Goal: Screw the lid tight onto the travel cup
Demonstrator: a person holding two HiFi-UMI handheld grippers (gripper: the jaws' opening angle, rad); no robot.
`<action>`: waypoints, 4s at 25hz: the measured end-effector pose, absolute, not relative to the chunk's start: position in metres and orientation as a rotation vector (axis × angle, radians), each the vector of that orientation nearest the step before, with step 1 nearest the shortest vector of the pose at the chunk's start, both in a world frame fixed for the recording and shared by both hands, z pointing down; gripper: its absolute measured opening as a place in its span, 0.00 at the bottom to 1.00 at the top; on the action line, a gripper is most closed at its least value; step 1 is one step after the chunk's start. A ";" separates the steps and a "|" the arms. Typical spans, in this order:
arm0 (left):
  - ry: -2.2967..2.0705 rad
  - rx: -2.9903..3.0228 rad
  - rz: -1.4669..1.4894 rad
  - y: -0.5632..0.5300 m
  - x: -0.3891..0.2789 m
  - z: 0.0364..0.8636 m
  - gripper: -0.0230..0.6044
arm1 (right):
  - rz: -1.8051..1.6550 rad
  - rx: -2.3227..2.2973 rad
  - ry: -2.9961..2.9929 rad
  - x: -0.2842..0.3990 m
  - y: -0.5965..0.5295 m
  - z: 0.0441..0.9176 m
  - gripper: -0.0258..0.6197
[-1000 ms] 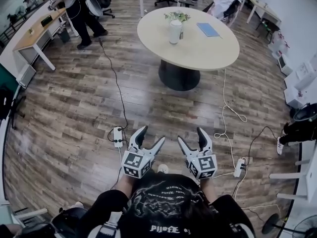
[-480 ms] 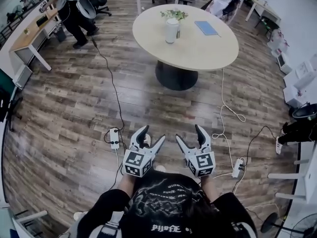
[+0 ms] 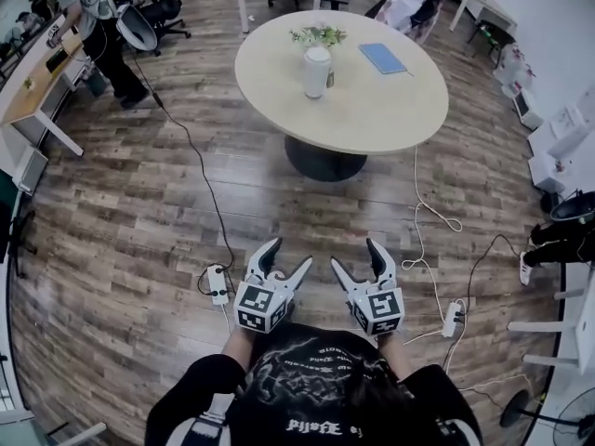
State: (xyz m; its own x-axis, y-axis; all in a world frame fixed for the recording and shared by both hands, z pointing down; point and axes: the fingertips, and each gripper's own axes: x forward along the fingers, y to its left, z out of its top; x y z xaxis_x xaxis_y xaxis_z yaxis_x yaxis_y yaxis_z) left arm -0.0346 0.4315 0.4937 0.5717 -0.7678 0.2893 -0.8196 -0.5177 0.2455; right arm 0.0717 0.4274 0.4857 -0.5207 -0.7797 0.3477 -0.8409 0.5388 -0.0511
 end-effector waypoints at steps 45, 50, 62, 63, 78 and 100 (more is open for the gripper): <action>-1.446 2.396 0.242 0.005 -0.064 0.491 0.58 | 0.222 1.263 -2.521 0.052 -0.018 0.483 0.58; -1.516 2.364 0.233 -0.033 -0.049 0.490 0.58 | 0.203 1.229 -2.553 0.070 -0.061 0.482 0.58; -1.567 2.297 0.304 -0.087 -0.033 0.510 0.58 | 0.232 1.174 -2.619 0.091 -0.124 0.474 0.58; -1.560 2.297 0.314 -0.093 -0.033 0.512 0.58 | 0.240 1.172 -2.628 0.089 -0.128 0.471 0.58; -1.347 2.397 0.470 -0.177 -0.034 0.534 0.58 | 0.074 0.849 -2.665 0.041 -0.190 0.436 0.61; -0.876 2.695 0.625 -0.223 0.003 0.568 0.64 | -0.208 0.180 -2.430 0.008 -0.214 0.435 0.65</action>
